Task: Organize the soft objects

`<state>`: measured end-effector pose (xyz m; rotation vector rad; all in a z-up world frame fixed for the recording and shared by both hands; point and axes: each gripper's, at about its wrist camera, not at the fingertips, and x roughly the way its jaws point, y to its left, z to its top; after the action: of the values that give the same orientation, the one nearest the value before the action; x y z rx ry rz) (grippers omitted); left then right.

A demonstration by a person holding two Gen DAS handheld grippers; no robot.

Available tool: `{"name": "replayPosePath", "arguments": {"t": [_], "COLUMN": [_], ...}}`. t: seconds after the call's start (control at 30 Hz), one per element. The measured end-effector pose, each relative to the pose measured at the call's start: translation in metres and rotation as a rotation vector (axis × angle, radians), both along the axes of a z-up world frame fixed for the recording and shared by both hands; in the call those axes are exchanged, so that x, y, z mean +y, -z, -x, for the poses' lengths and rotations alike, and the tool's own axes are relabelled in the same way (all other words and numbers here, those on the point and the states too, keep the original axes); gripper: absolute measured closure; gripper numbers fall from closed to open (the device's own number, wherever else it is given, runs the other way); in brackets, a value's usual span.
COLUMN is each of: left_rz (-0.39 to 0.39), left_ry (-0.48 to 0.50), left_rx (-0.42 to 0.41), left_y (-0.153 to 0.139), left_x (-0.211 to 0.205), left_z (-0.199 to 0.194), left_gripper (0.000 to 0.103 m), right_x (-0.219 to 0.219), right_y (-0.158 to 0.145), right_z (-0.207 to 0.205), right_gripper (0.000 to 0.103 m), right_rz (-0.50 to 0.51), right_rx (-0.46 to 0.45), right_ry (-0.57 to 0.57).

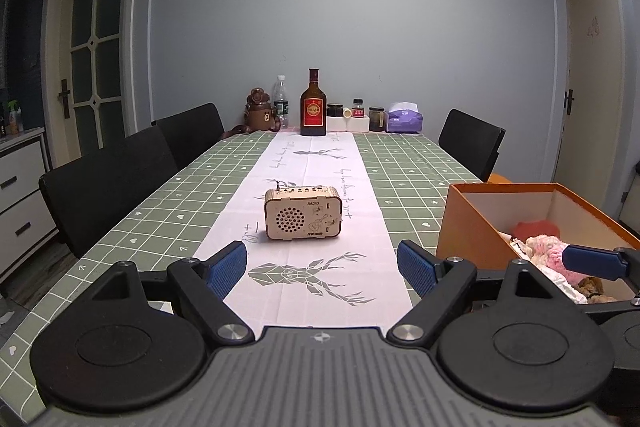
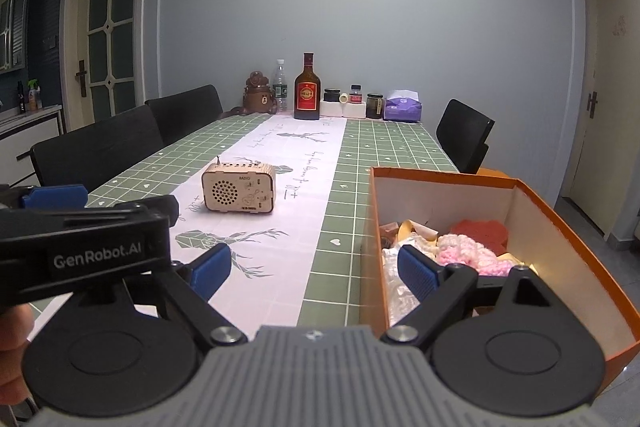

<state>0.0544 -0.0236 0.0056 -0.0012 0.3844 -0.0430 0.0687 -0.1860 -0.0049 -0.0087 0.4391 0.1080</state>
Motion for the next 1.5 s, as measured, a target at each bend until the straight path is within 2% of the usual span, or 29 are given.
{"name": "replayPosePath", "arguments": {"t": [0.33,0.63,1.5], "left_rz": [0.000,0.000,-0.007], "left_ry": [-0.004,-0.005,-0.020], "left_rx": [0.023,0.038,0.035], "left_y": [0.006,0.009,0.012], "left_x": [0.001,-0.002,-0.002], "left_z": [-0.003,-0.005,-0.006], "left_gripper": [0.003,0.003,0.003], "right_x": [0.001,-0.003,-0.001], "right_y": [0.005,0.011,0.016], "right_z": [-0.006,-0.011,-0.013], "right_gripper": [0.014,0.014,0.014], "right_rz": [0.021,-0.013,-0.015], "right_rx": [0.017,0.057,0.067], "right_ry": [0.006,0.004,0.011]}}
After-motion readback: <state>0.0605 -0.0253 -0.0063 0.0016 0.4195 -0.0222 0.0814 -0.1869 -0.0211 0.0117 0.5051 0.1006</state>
